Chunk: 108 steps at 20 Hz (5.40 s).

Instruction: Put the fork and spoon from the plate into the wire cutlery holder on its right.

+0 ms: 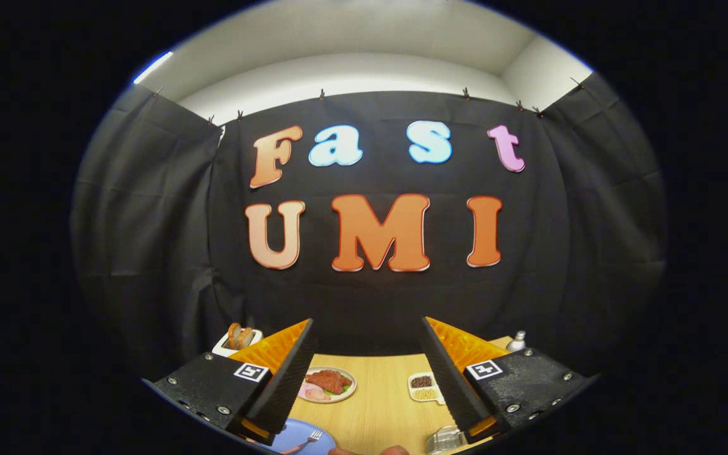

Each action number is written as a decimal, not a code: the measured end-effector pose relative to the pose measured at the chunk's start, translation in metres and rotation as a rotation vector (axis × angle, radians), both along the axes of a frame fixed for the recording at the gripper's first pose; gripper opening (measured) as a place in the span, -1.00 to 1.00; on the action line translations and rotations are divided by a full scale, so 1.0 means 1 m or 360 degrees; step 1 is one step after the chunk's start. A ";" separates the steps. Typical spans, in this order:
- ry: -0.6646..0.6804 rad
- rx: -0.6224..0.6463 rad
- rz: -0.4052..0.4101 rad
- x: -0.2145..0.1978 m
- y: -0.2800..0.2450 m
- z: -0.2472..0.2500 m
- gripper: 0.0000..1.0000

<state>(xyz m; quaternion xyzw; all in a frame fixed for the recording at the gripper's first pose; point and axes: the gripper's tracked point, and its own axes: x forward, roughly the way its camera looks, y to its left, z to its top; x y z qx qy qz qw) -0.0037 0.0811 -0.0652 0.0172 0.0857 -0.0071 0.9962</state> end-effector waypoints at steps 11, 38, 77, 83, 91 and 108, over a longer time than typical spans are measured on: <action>0.0907 0.0026 0.0049 -0.023 0.093 -0.179 0.90; 0.1668 0.0175 -0.0031 -0.122 0.132 -0.350 -0.82; 0.2025 -0.0200 0.0082 -0.151 -0.175 -0.228 -0.84; 0.2241 -0.0079 0.0109 -0.158 -0.168 -0.240 -0.84; 0.2493 0.0013 0.0138 -0.153 -0.165 -0.256 -0.83; 0.2531 0.0100 0.0011 -0.134 -0.162 -0.280 -0.75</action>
